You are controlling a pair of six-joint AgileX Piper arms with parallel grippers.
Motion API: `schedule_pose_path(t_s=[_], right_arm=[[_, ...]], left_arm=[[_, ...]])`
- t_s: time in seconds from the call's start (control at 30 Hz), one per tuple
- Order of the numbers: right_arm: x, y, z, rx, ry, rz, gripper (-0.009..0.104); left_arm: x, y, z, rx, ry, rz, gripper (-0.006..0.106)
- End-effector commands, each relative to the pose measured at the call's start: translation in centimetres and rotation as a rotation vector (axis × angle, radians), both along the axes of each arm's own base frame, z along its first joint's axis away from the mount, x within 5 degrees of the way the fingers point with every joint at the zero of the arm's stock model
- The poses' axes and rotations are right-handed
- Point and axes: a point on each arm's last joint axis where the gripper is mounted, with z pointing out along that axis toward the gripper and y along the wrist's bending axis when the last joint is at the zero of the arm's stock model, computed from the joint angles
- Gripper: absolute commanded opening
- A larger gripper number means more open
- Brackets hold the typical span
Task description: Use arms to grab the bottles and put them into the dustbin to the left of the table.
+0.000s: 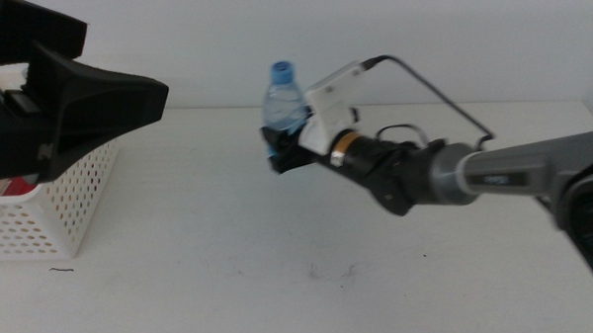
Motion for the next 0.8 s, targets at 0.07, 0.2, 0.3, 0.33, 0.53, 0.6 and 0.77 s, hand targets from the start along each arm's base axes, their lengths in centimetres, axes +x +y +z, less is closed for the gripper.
schedule_pose_path(t_s=[0.07, 0.2, 0.3, 0.33, 0.53, 0.6, 0.77], right_arm=[[0.2, 3.0, -1.3, 0.022, -0.030, 0.047, -0.002], [-0.2, 4.0, -3.5, 0.007, 0.006, 0.066, 0.032], [-0.3, 3.7, -4.1, 0.052, 0.128, 0.023, 0.089], [-0.3, 3.6, -4.0, 0.049, 0.169, 0.007, 0.092], [-2.9, 1.1, 2.3, -0.124, 0.457, -0.155, 0.091], [-4.9, 0.1, 5.8, -0.160, 0.500, -0.183, 0.091], [-12.4, -2.8, 17.4, -0.173, 0.526, -0.155, 0.091]], left_arm=[[-0.1, 0.0, 0.2, -0.014, -0.008, 0.003, 0.094], [-0.1, 0.0, 0.2, -0.014, -0.008, 0.003, 0.094], [-0.1, 0.0, 0.2, -0.014, -0.008, 0.003, 0.094], [-0.1, 0.0, 0.2, -0.014, -0.008, 0.003, 0.094], [-0.1, 0.0, 0.2, -0.014, -0.008, 0.003, 0.094], [-0.1, 0.0, 0.2, -0.014, -0.008, 0.003, 0.094], [-0.1, 0.0, 0.2, -0.014, -0.008, 0.003, 0.094]])
